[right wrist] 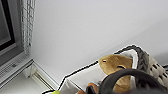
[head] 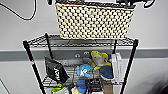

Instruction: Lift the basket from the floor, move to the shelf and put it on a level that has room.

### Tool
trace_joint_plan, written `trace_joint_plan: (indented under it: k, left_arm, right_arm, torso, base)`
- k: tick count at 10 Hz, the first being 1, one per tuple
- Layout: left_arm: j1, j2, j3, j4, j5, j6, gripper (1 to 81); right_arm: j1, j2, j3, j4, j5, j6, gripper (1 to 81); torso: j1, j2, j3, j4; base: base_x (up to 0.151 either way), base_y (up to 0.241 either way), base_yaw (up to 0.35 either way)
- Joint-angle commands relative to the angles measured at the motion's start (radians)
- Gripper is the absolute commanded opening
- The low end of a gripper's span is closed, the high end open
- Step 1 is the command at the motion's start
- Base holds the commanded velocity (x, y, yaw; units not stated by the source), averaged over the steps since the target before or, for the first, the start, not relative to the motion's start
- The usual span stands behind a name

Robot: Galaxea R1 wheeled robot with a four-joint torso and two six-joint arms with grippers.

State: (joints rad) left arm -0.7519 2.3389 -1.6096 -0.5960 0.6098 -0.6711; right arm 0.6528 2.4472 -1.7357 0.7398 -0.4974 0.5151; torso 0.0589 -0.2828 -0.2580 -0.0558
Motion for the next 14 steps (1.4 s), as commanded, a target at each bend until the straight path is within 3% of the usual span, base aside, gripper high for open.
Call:
trace_joint_plan:
  k: [1,5,8,14]
  left_arm:
    - [-0.096,0.08,-0.145,0.018,-0.024,0.08,1.0]
    - [-0.04,0.152,-0.301,0.024,0.01,0.136,1.0]
    - [-0.004,0.206,-0.429,0.059,0.073,0.16,1.0]
    - [0.027,0.217,-0.484,0.05,0.078,0.183,1.0]
  right_arm:
    - [0.138,0.135,-0.244,0.004,-0.068,-0.147,1.0]
    - [0.064,0.167,-0.359,0.004,-0.076,-0.217,1.0]
    - [0.018,0.187,-0.419,0.004,-0.075,-0.25,1.0]
    - [-0.023,0.236,-0.491,0.004,-0.073,-0.28,1.0]
  torso:
    - [0.0,0.0,0.0,0.0]
    - [0.001,0.0,-0.001,0.0]
    - [0.001,0.001,-0.001,0.0]
    - [0.002,0.001,-0.002,0.0]
  base:
    - [0.0,0.0,0.0]
    - [0.0,0.0,0.0]
    - [0.0,0.0,0.0]
    - [0.0,0.0,0.0]
